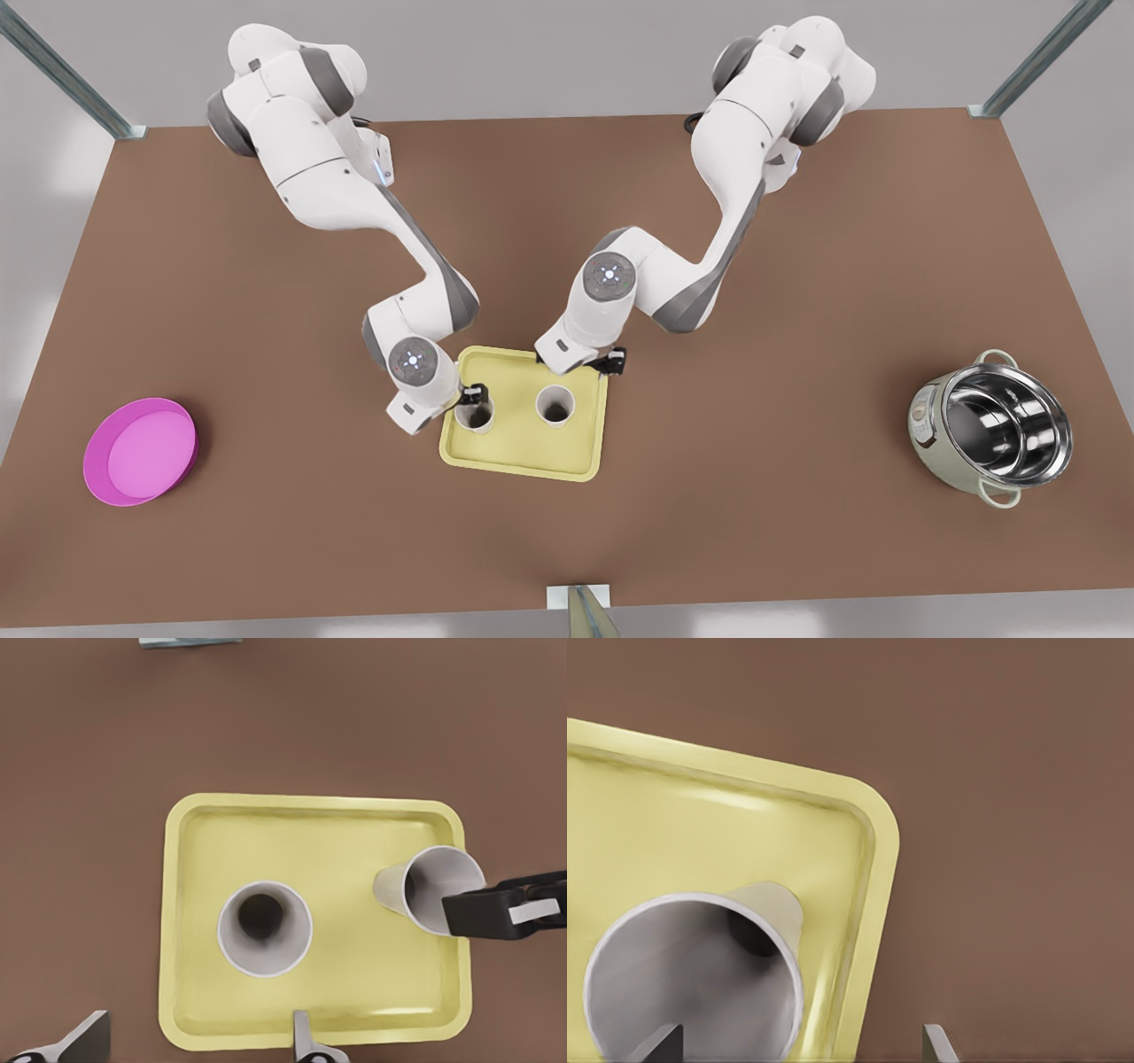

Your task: Use the left arm to pick up the white IKEA cup from the tray and place it on the middle-left position; use the right arm to pick up the white IKEA cup from the tray and place it on the middle-right position

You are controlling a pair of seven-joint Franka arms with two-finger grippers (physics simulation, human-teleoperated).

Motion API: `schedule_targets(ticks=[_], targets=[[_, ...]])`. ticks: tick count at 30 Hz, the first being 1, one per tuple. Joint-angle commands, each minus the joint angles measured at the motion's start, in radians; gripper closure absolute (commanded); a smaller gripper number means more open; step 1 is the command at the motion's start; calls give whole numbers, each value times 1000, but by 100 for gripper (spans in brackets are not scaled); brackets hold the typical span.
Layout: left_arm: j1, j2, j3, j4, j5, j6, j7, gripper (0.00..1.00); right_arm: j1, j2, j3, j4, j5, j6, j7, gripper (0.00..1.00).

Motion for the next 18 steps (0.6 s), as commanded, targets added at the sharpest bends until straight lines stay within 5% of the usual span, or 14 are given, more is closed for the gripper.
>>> schedule_targets(ticks=[1, 3, 5, 9, 14, 18], targets=[[-11, 26, 6, -3, 19, 102, -362, 0, 16, 19, 1, -5, 0, 67, 99, 0], [3, 49, 38, 0, 19, 172, -328, 0, 26, 39, 0, 3, 0, 69, 107, 1], [-2, 72, 35, -6, 30, 171, -328, 0, 25, 48, 0, 6, 3, 112, 115, 33], [-20, 72, 35, -34, 36, 160, -339, 0, 23, 53, -2, 17, 0, 112, 139, 70], [-13, 96, 35, -85, 37, 171, -327, 0, -18, 45, -8, 57, 66, 104, 130, 94], [-20, 165, 35, -85, 34, 238, -342, 0, -158, -80, -8, 57, 61, -13, -120, 94]])
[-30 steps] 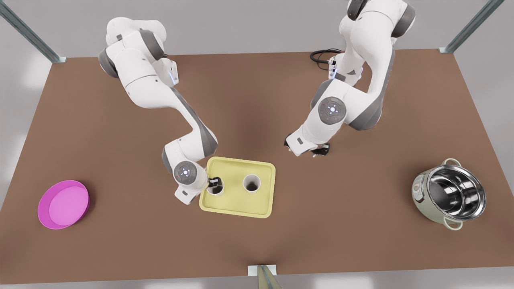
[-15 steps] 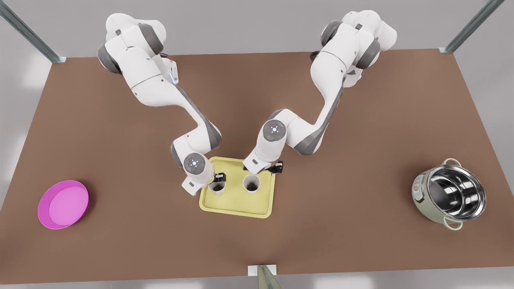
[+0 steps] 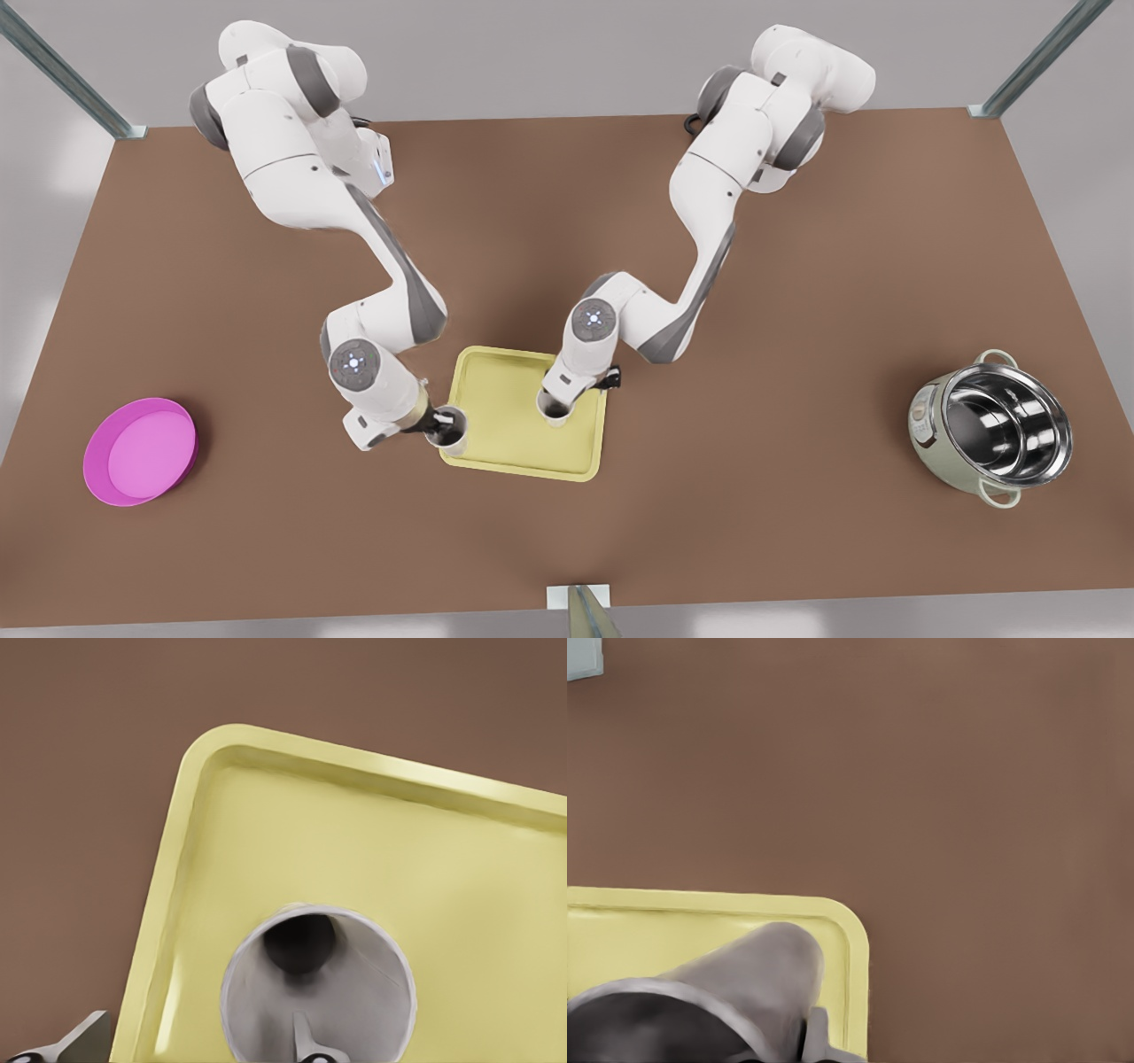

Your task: Use the left arm to pick up the white IKEA cup from the tray and place it on the middle-left position; use the right arm to pick up the white IKEA cup from the tray and place it on the middle-right position

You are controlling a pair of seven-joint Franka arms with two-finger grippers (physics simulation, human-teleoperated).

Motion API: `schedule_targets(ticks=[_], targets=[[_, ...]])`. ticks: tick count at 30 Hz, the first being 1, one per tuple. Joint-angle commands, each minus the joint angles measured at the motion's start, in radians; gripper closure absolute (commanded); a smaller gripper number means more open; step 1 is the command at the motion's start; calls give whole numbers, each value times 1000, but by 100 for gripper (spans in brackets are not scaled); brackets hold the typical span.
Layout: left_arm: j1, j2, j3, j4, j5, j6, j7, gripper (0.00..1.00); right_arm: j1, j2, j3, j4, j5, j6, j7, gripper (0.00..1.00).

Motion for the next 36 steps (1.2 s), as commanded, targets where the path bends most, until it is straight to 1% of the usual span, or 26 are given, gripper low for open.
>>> schedule_targets(ticks=[1, 2, 3, 4, 5, 6, 7, 8, 9, 11, 13, 15, 16, 17, 18, 20, 21, 25, 27, 28, 31, 32, 33, 34, 36], targets=[[-2, 24, 0, 0, 0, 78, -142, 0, -94, -37, -1, -1, -13, -114, -357, 94], [-5, 27, 0, 0, 0, 88, -142, 0, -152, -40, -4, -1, -16, -127, -544, 94], [-7, 34, 0, 3, 0, 90, -142, 0, -221, -39, -6, 1, -122, -126, -757, 94], [-5, 34, 0, 11, -3, 90, -144, 11, -232, -36, -6, 1, -145, -126, -865, 94], [-1, 31, 1, 28, -10, 88, -142, 34, -234, -17, -27, 1, -197, -123, -909, 94], [11, 21, 1, 38, -13, 88, -141, 47, -234, -8, -42, 1, -197, -115, -963, 94], [33, 15, -9, 57, -23, 85, -139, 66, -234, 12, -47, 1, -199, -109, -975, 92], [42, 12, -9, 71, -44, 85, -139, 74, -232, 38, -47, 1, -202, -103, -983, 92], [45, 11, -9, 71, -44, 87, -142, 80, -232, 67, -47, -1, -203, -69, -983, 92], [42, 15, -9, 71, -44, 111, -177, 95, -228, 105, -47, -1, -202, -52, -982, 92], [42, 14, -8, 71, -44, 130, -194, 100, -228, 119, -47, -1, -199, -52, -977, 91], [54, 8, -6, 71, -44, 116, -182, 100, -228, 130, -47, -1, -194, -52, -971, 84], [73, -8, -8, 71, -43, 76, -144, 100, -225, 130, -47, 1, -191, -52, -959, 18], [103, -29, -6, 71, -43, 1, -52, 100, -222, 128, -47, 1, -189, -52, -940, 0], [163, -60, -6, 69, -41, -97, 95, 100, -222, 127, -47, 1, -189, -52, -940, 0], [255, -89, -5, 54, -43, -178, 324, 100, -222, 124, -47, 1, -148, -52, -943, 0], [301, -91, -5, 54, -43, -200, 448, 100, -220, 122, -46, 13, -147, -54, -943, 0], [389, -71, -5, 43, -41, -198, 735, 100, -222, 70, -32, 16, -143, -68, -940, 0], [380, -40, -6, 23, -38, -186, 731, 100, -223, 15, -30, 16, -71, -126, -932, 0], [378, -32, -6, 21, -26, -168, 732, 100, -223, -22, -30, 16, -70, -144, -932, 0], [355, -15, -5, -6, -27, -77, 721, 100, -223, -140, -21, 18, -71, -290, -871, 0], [358, -16, -5, -6, -27, -79, 725, 99, -226, -175, -32, 18, 1, -360, -863, 0], [358, -17, -5, -5, -27, -79, 726, 58, -226, -194, -24, 61, 10, -422, -824, 0], [357, -20, -5, 0, -27, -85, 728, 0, -223, -195, -16, 101, 5, -502, -735, 0], [361, -23, -5, 3, -27, -88, 732, 0, -222, -197, -15, 168, 2, -594, -731, 0]])
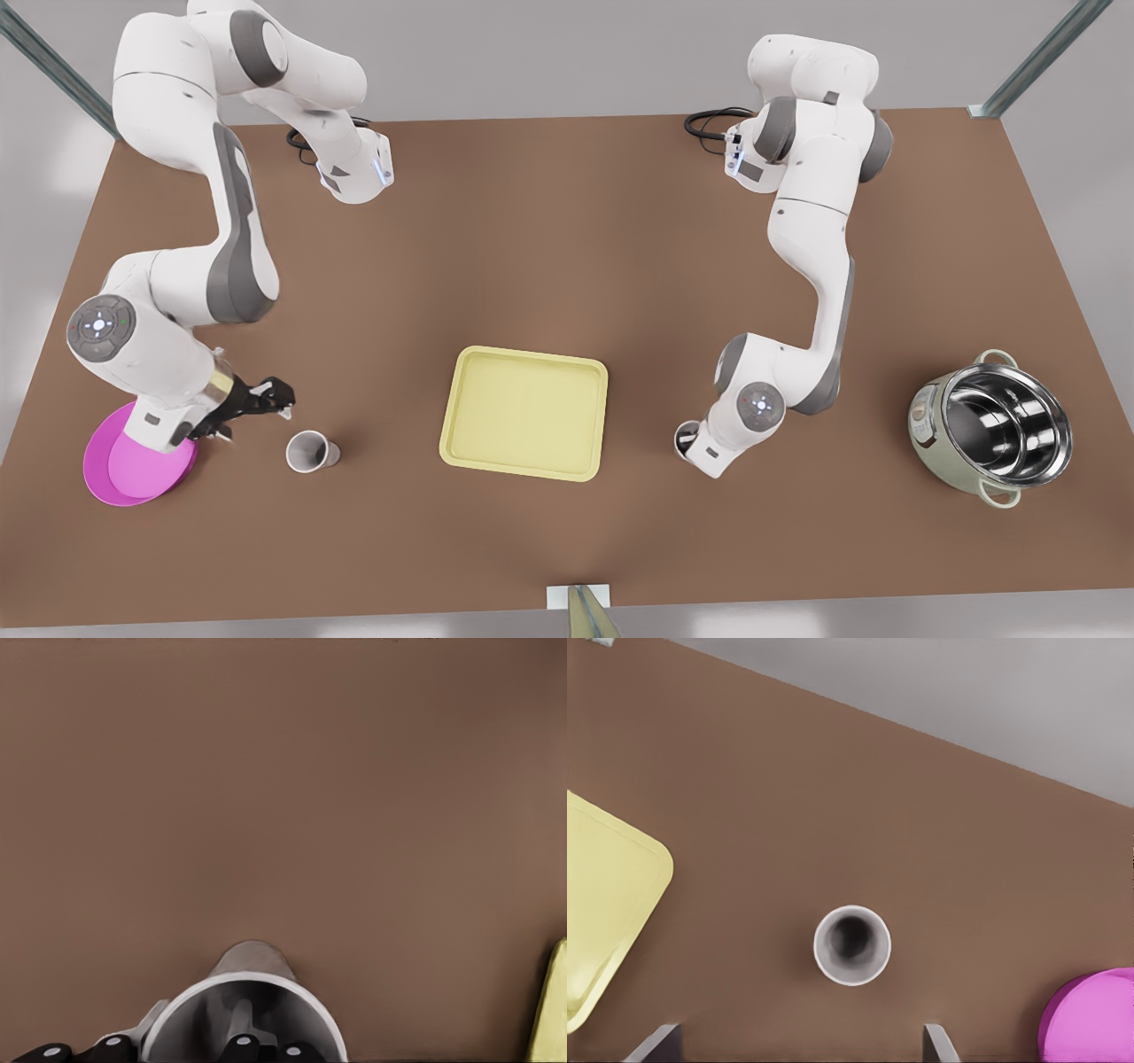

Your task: Use the left arm to pick up the white IKEA cup from the tray and place it on the middle-left position; use the right arm to pick up the white IKEA cup from the tray and place it on the middle-right position

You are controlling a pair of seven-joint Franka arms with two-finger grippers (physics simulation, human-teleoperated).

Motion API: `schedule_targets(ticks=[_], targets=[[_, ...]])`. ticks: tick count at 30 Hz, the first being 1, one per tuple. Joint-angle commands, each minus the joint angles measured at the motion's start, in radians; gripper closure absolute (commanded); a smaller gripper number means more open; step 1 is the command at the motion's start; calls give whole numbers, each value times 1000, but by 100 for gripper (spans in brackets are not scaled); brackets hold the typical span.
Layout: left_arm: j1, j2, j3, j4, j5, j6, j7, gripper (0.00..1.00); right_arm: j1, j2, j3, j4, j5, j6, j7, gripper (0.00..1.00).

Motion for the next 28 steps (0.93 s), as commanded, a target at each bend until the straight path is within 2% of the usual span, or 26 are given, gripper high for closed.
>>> schedule_targets(ticks=[1, 4, 7, 8, 11, 17, 18, 20, 21, 22, 23, 28], targets=[[-1, -3, -1, 2, 31, 9, 334, 0, 0, -5, 13, 30, 21, -248, 15, 0], [3, -17, -1, 7, 31, 3, 335, 0, 0, -11, 11, 53, 23, -280, 21, 0], [17, -179, 9, 66, 31, -362, 332, 0, -1, -19, 10, 69, 25, -295, 128, 0], [42, -288, 9, 68, 28, -474, 332, 0, -4, -31, 2, 69, 25, -295, 144, 0], [94, -363, 7, 74, -12, -543, 332, 0, -6, -33, 0, 69, 28, -297, 144, 0], [111, -365, 15, 73, 2, -543, 322, 0, -46, -43, -4, 72, 29, -292, 181, 0], [112, -368, 42, 73, -1, -545, 325, 0, -46, -42, -4, 90, 28, -294, 181, 0], [112, -457, 53, 57, -4, -605, 325, 0, -46, -42, -6, 90, 28, -292, 176, 0], [118, -564, 55, -99, -4, -548, 328, 0, -46, -42, -6, 93, 28, -292, 176, 0], [148, -607, 58, -159, -18, -510, 375, 0, -46, -42, -7, 93, 28, -292, 171, 0], [163, -738, 59, -354, -39, -401, 380, 0, -46, -42, -6, 93, 26, -292, 174, 0], [166, -738, 67, -345, -41, -368, 375, 0, -46, -42, -6, 93, 25, -292, 174, 0]])
